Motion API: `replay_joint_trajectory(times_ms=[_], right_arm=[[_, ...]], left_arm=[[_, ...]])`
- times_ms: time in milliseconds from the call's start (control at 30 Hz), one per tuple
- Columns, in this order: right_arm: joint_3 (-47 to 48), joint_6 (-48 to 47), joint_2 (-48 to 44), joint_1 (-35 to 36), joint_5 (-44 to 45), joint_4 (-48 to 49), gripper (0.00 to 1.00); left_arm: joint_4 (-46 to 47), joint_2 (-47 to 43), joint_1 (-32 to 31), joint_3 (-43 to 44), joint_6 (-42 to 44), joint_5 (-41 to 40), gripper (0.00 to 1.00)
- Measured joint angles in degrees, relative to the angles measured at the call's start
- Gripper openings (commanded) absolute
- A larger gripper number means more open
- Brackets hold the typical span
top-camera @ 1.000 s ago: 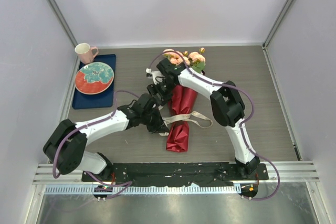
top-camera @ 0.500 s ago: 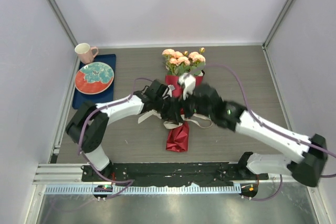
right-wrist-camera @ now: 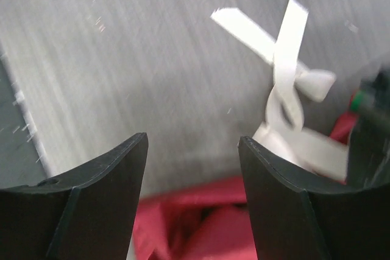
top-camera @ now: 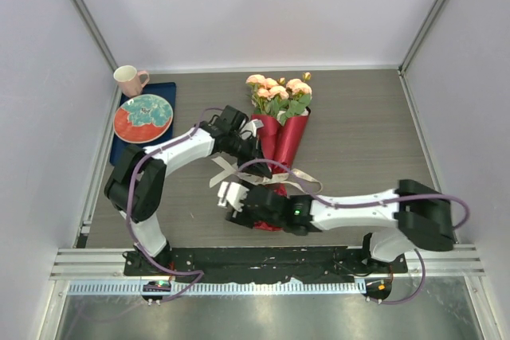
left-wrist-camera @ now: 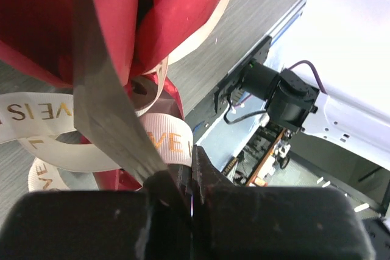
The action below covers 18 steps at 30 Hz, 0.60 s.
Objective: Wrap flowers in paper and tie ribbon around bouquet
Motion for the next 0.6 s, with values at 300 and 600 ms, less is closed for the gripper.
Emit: replay_joint_trajectory(times_ms=[300, 600], right_arm=[[12.6, -14.7, 15.9, -3.3, 5.9, 1.6, 0.67], [17.9, -24.1, 22.4, -5.3, 3.8, 0.6, 0.67]], left_arm=[[-3.7, 0.9, 3.5, 0.0, 5.0, 4.0, 0.0], [-6.5, 1.3, 6.4, 0.4, 12.4, 3.4, 0.01]])
